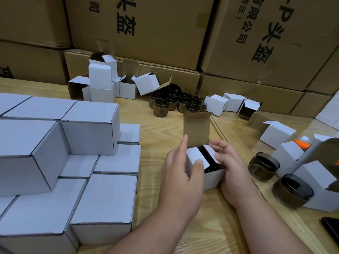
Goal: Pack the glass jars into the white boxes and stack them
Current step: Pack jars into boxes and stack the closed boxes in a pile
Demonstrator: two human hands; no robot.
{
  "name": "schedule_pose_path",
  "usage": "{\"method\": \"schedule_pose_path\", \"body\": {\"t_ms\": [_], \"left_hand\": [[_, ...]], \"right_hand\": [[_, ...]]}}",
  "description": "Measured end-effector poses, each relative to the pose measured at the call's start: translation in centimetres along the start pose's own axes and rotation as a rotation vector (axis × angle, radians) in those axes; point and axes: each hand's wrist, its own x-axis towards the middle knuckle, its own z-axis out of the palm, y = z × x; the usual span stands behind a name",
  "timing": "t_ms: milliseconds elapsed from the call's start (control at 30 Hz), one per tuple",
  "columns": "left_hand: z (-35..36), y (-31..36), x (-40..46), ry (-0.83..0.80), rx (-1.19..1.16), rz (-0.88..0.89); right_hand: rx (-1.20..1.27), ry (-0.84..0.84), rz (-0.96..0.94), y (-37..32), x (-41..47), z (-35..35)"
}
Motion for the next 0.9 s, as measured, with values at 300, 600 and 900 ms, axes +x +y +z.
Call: {"method": "schedule_pose_path", "body": {"t_ms": [300, 600, 900], "left_hand": [[-0.1, 0.6, -0.2, 0.052, -0.053, -0.019], [0.0, 0.0, -0.2, 0.058, -0.051, -0.039], [-0.2, 0.4, -0.5, 0.034, -0.157, -0.029]], "right_hand": [[-0.061, 0.049, -0.001, -0.2, -0.2, 0.4], [0.040, -0.040, -0.057, -0.3, -0.9, 0.6], [-0.111, -0.036, -0.115, -0.5, -1.1, 0.7]]}}
